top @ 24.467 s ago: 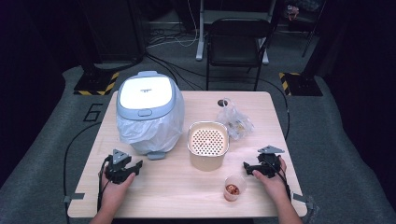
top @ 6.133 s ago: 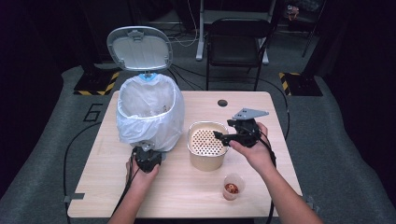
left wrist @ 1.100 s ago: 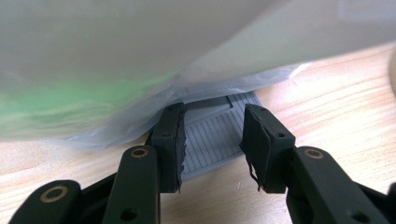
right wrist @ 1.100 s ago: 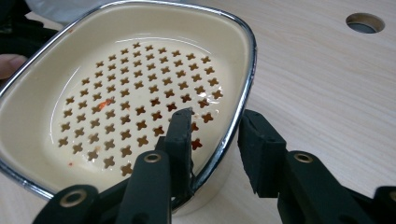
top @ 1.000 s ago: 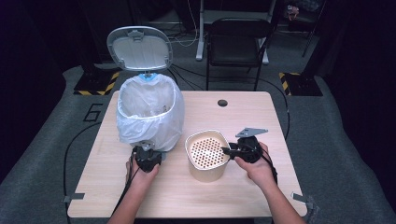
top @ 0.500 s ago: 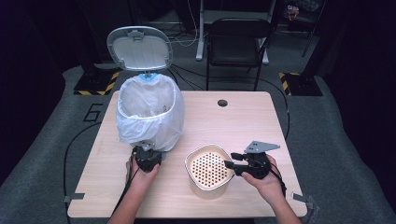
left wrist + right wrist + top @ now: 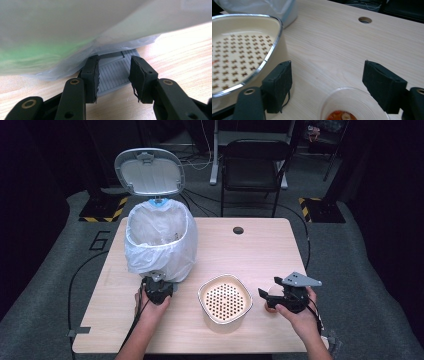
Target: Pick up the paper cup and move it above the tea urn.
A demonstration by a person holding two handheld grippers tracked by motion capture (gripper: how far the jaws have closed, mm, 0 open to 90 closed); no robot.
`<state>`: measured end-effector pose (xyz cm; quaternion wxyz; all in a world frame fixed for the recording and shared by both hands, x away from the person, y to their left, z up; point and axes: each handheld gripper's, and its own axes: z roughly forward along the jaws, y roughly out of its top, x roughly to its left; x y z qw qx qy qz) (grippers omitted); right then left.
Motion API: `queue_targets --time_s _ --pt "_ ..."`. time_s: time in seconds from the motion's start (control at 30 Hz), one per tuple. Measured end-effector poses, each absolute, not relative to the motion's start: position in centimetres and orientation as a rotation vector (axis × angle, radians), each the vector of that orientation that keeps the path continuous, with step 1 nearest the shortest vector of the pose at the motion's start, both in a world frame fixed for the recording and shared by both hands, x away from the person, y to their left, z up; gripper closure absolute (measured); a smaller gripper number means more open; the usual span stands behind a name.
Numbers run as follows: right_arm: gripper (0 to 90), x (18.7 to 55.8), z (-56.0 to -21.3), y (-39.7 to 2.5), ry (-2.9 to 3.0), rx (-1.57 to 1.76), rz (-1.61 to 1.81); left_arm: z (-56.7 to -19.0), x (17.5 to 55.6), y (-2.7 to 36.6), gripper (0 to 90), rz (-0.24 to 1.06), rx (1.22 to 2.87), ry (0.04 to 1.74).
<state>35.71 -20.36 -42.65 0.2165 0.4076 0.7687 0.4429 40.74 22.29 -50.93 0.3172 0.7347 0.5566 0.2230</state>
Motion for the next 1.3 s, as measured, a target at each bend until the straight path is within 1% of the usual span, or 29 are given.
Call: queue_targets --time_s 0.23,0.67,0.9,1.07,1.3 --pt "20.0 35.7 -44.0 -21.7 2.111 1.164 1.187 -50.9 40.7 22.3 59.0 0.587 1.934 1.466" --pt "19.3 35.5 -46.0 -22.5 2.119 1.192 1.156 -50.9 40.7 22.3 59.0 0.587 1.932 1.466" --pt "19.3 35.2 -45.4 -22.6 2.080 1.161 1.196 -50.9 40.7 22.3 59.0 0.587 1.935 1.466" --pt "15.2 35.1 -44.7 -23.1 2.042 1.172 1.178 -50.9 40.7 22.3 59.0 0.588 1.933 1.466" --pt "14.5 35.7 -46.2 -23.6 2.085 1.229 1.130 -50.9 40.7 22.3 59.0 0.587 1.933 1.467"
